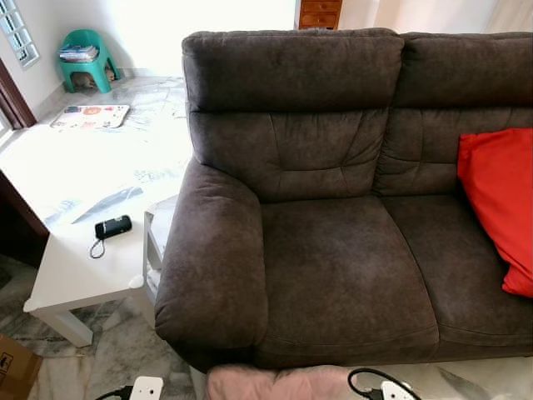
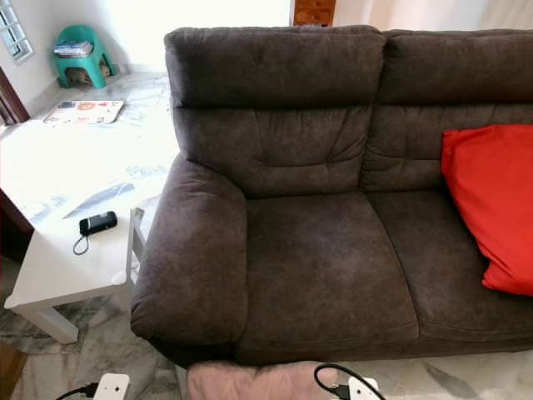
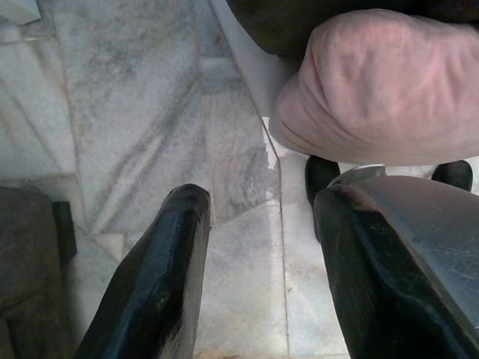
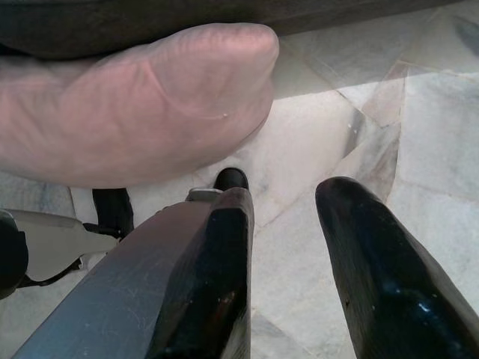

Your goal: Move the pillow to the sofa from floor

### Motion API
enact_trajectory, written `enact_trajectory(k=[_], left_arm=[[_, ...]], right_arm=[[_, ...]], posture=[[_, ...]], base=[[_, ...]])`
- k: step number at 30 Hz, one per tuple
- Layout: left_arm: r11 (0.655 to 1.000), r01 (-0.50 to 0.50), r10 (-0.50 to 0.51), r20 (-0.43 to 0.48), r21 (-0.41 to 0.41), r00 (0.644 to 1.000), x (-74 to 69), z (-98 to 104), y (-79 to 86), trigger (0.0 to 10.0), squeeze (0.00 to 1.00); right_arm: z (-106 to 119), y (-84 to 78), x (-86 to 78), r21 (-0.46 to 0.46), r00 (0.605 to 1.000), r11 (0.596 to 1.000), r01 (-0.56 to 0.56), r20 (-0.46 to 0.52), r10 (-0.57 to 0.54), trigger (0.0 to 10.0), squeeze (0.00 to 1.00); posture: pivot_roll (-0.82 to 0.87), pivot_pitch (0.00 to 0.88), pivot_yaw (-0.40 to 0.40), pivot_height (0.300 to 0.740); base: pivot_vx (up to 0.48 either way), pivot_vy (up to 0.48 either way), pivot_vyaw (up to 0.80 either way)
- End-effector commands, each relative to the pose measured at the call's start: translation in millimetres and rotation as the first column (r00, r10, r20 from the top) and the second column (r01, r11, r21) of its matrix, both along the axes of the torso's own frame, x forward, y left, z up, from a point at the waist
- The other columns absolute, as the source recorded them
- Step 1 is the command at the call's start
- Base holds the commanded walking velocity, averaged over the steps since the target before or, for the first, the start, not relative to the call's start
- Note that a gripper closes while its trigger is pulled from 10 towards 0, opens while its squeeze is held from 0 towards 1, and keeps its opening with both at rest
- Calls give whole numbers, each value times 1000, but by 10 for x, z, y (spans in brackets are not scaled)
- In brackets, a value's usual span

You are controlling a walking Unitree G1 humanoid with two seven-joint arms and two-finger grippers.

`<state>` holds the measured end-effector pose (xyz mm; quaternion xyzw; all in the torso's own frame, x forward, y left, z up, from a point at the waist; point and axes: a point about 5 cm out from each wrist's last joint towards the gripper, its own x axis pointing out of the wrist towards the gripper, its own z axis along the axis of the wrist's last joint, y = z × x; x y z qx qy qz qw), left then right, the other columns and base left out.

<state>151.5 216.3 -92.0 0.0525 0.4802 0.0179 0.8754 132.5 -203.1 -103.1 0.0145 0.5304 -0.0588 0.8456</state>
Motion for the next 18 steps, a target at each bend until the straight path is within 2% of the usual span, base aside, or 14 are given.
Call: enact_trajectory(k=[1,6,11,15,18], left_arm=[[1000,8,-8,-6,24,1000,-21,-2,30,10000,0],[999,-30,30,5,22,1000,-19,4,54,10000,0],[982,-186,187,37,-28,982,19,31,122,10000,0],[979,-200,202,34,-45,979,49,37,106,10000,0],[966,-249,252,41,-68,967,53,39,110,10000,0]], right_arm=[[9,3,21,11,999,1000,24,23,-24,10000,0],[12,7,27,25,998,999,48,40,-49,10000,0],[16,11,33,32,997,998,56,55,-57,10000,0],[15,15,31,33,997,998,54,54,-56,10000,0],[16,18,32,34,997,998,53,57,-55,10000,0]], posture=[[90,0,11,740],[89,0,12,740],[90,0,12,740],[89,0,14,740],[88,0,13,740]], base=[[0,0,0],[0,0,0],[0,0,0],[0,0,0],[0,0,0]])
